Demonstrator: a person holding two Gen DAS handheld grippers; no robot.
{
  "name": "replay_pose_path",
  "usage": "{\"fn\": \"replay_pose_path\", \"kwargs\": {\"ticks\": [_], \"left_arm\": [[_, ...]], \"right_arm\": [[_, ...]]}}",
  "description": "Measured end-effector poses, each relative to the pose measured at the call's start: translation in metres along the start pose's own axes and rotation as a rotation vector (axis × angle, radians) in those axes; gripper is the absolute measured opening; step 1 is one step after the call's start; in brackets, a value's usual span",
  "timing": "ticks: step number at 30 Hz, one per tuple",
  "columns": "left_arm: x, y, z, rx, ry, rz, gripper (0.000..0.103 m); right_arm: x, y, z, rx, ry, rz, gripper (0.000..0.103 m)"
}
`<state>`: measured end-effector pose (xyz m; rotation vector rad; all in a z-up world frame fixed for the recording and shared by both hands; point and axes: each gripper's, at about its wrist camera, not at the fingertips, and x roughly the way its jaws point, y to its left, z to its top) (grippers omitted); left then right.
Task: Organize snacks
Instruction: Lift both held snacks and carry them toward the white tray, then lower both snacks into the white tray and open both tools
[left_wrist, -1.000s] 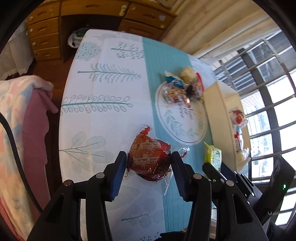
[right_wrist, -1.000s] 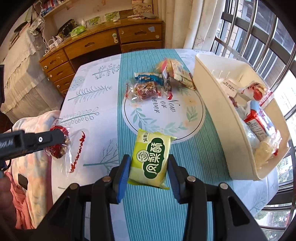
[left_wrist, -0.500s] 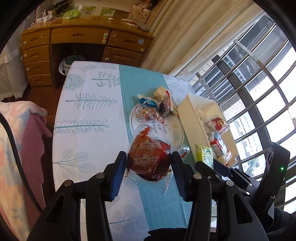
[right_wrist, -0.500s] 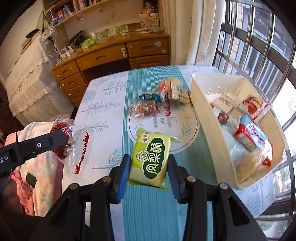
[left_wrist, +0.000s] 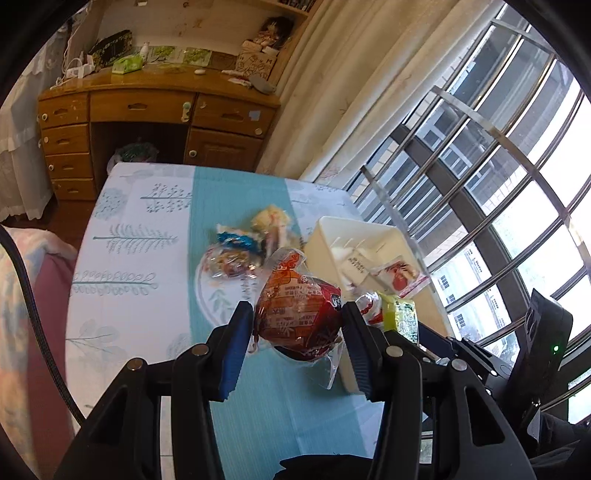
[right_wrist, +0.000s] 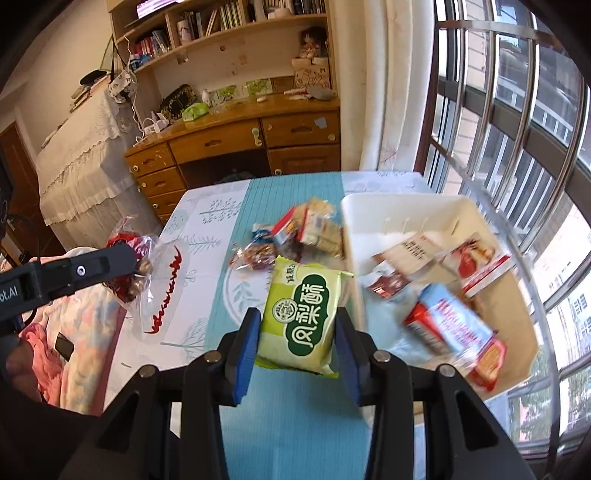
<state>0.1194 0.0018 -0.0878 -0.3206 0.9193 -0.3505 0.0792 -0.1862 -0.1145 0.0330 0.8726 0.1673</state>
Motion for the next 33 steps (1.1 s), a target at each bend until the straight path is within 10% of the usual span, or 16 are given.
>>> {"fn": "replay_pose_path", "kwargs": {"ticks": [27,33], "left_arm": [[0.1,-0.152,0.02,0.093,-0.016,-0.115,0.05],[0.109,-0.151,0.021,0.053,-0.022,-0.09,0.076]], "right_arm": [[0.003,-0.149,0.013,0.007,0.005,-0.089,0.041],[0.015,-0.158,0.011,0.023,0.049,-0.092,0.051]]}}
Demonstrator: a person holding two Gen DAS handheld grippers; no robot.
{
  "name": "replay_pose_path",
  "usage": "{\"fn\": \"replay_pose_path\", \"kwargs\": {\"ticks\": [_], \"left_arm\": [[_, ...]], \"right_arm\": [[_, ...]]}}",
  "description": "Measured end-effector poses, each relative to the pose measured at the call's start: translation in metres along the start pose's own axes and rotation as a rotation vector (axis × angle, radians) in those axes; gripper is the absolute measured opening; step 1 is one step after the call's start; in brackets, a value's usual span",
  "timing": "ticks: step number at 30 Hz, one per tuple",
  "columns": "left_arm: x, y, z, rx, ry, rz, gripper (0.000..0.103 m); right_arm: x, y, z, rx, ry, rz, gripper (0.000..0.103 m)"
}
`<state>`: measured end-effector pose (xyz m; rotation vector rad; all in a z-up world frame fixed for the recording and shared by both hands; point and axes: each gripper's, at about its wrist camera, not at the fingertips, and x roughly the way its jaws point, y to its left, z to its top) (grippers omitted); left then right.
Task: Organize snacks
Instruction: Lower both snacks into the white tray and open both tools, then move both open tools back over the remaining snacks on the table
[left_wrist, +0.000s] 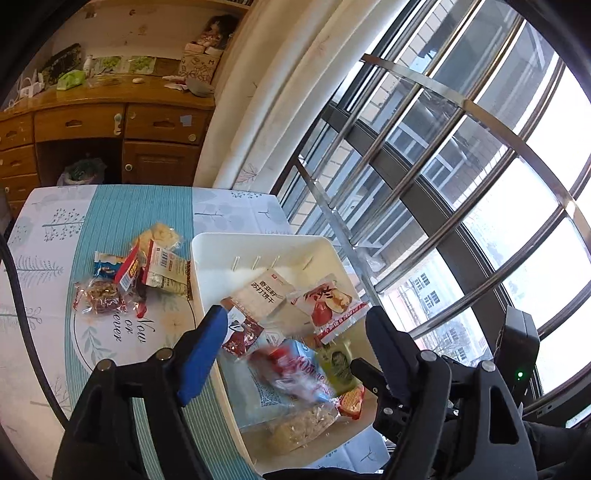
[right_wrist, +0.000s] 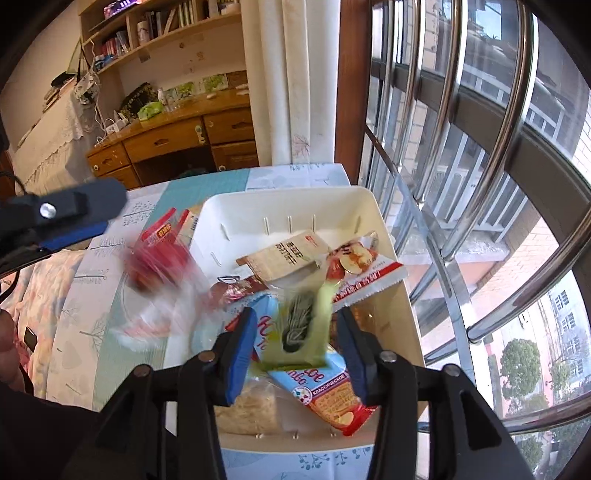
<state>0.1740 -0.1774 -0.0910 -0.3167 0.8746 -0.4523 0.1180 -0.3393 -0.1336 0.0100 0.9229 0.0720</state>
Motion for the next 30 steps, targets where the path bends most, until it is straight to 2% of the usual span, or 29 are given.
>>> {"fn": "replay_pose_path", "kwargs": {"ticks": [1,4,17,23,30], "left_arm": [[0.001,0.001,0.0,-0.002,0.005,0.014,0.077],[0.002,0.005,0.001,-0.012,0.015,0.039,0.077],[-0.014,0.035,-0.005,-0.066,0.04,0.082,0.077],[-0.031,0.061,-0.007,-0.085,0.06,0.096,0.077],[-0.061,0.106,-0.012,-0.101,0.089,0.116,0.077]], "right_arm": [[0.001,-0.001,0.0,0.005,0.001,-0.001,0.056],[0.003,-0.001,0.0,0.015,0.007,0.003,0.062],[0.008,0.024,-0.004,0.018,0.036,0.03,0.062],[0.007,0.05,-0.004,0.017,0.044,0.036,0.062],[0.011,0.097,-0.008,0.028,0.071,0.05,0.062]]}}
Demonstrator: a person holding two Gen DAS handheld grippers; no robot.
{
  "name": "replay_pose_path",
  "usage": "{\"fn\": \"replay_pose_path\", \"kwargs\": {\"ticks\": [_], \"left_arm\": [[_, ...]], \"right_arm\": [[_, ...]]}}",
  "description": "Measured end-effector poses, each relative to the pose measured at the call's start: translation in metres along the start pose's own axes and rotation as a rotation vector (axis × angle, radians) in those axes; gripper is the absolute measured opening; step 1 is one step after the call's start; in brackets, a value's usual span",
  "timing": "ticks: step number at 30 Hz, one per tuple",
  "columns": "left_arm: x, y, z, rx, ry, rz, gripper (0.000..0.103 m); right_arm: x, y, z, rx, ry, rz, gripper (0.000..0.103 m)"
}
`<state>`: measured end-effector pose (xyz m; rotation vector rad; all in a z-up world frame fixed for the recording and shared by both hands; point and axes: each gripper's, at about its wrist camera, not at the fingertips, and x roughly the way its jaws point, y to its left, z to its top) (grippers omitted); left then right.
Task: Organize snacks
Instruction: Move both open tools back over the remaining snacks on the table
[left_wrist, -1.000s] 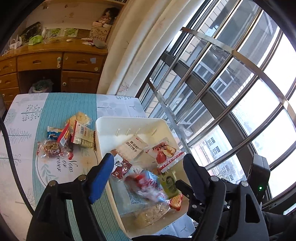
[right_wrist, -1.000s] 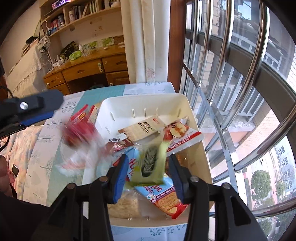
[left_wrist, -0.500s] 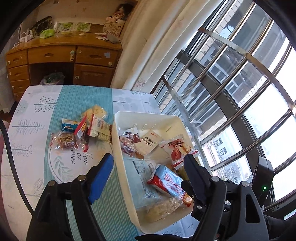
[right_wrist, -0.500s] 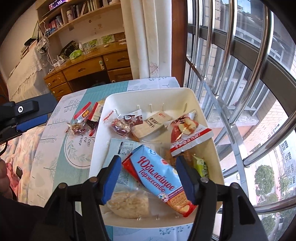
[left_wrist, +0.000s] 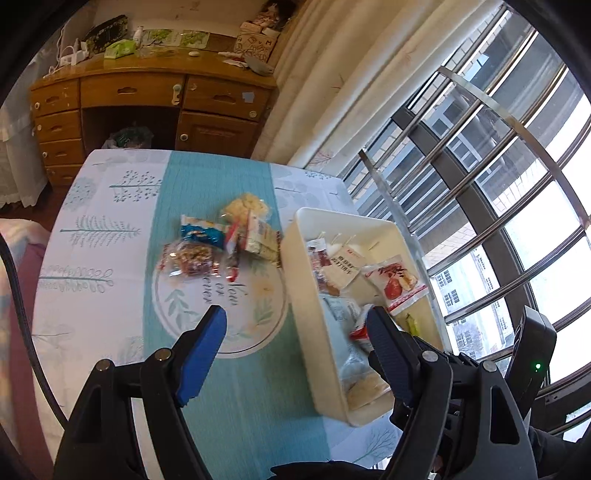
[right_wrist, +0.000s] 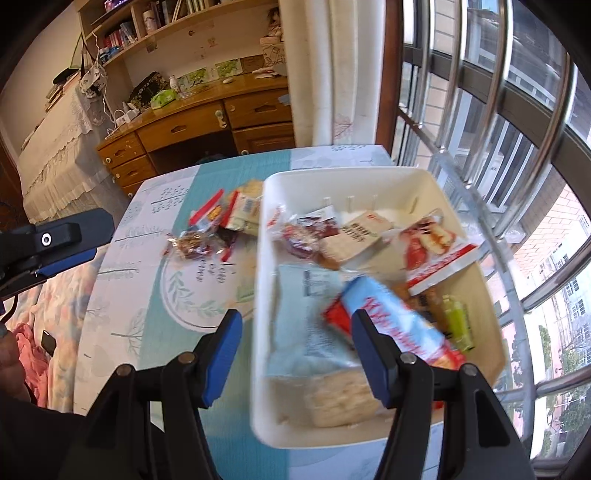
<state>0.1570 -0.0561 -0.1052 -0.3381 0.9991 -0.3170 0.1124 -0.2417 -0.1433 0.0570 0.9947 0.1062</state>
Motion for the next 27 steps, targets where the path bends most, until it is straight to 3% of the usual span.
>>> {"fn": "replay_pose_path", "kwargs": {"ticks": [16,27], "left_arm": [[-0.041,0.131,0.007,0.033,0.05,0.052,0.077],[-0.018,0.183,0.034,0.053,0.077,0.091,0.081]], "right_arm": [[0.04,0.121,-0.014,0.09,0.088,0.025,0.062],[0.077,0.138,0.013,0.219,0.124,0.059,0.062]]}}
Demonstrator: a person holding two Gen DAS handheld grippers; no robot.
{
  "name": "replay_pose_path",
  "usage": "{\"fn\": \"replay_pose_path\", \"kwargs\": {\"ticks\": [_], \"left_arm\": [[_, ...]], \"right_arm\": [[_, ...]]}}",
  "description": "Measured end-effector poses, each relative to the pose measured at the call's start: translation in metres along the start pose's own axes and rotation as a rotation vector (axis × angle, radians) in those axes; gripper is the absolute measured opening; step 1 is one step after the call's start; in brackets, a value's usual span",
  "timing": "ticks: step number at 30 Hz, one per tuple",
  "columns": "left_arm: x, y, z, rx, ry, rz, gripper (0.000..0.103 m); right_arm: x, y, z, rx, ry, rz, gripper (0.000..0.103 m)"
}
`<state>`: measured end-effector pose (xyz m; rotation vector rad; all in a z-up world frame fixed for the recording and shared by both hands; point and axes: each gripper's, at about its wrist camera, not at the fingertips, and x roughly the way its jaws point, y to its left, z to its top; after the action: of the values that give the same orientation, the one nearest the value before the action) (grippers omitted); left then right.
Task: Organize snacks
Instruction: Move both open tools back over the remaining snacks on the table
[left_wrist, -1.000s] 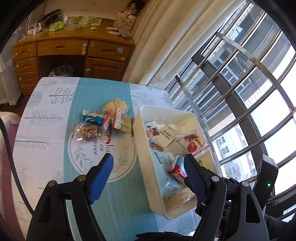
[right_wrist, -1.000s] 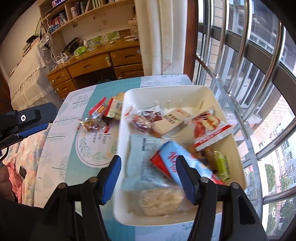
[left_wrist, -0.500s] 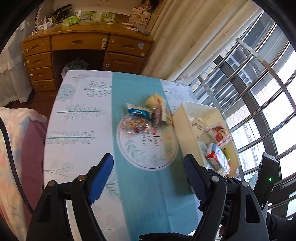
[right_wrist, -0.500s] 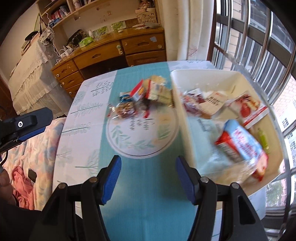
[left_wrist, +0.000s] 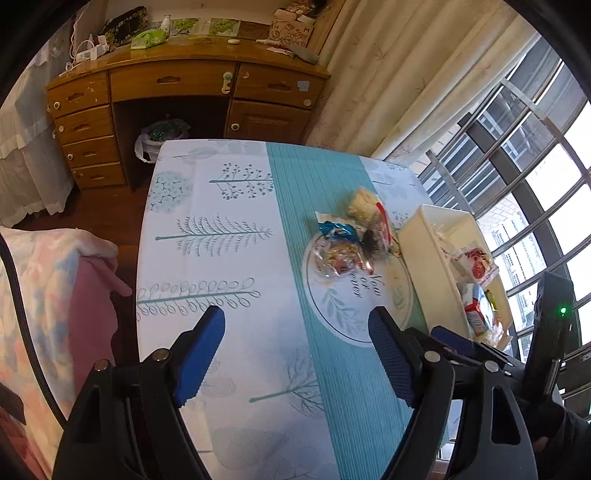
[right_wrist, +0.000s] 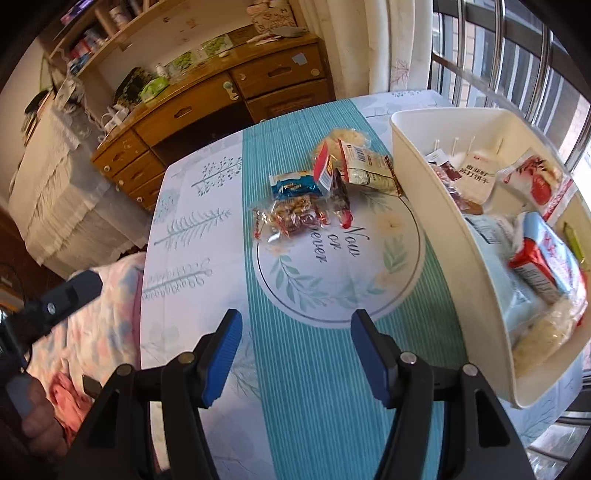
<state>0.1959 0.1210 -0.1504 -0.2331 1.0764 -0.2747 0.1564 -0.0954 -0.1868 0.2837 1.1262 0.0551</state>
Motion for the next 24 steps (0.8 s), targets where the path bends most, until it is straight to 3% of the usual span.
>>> {"fn": "replay_pose_path", "kwargs": {"ticks": [12,24], "left_arm": [[0.048,-0.011,0.043,0.056,0.001,0.078,0.087],[0.097,-0.05,0.069,0.125,0.006,0.081,0.087]], "right_arm": [[0.035,-0.006,0.042,-0.026,0.079,0.027,0.064],[0.05,-0.023,0.095,-0.036,0.033,0.046,0.067]]}}
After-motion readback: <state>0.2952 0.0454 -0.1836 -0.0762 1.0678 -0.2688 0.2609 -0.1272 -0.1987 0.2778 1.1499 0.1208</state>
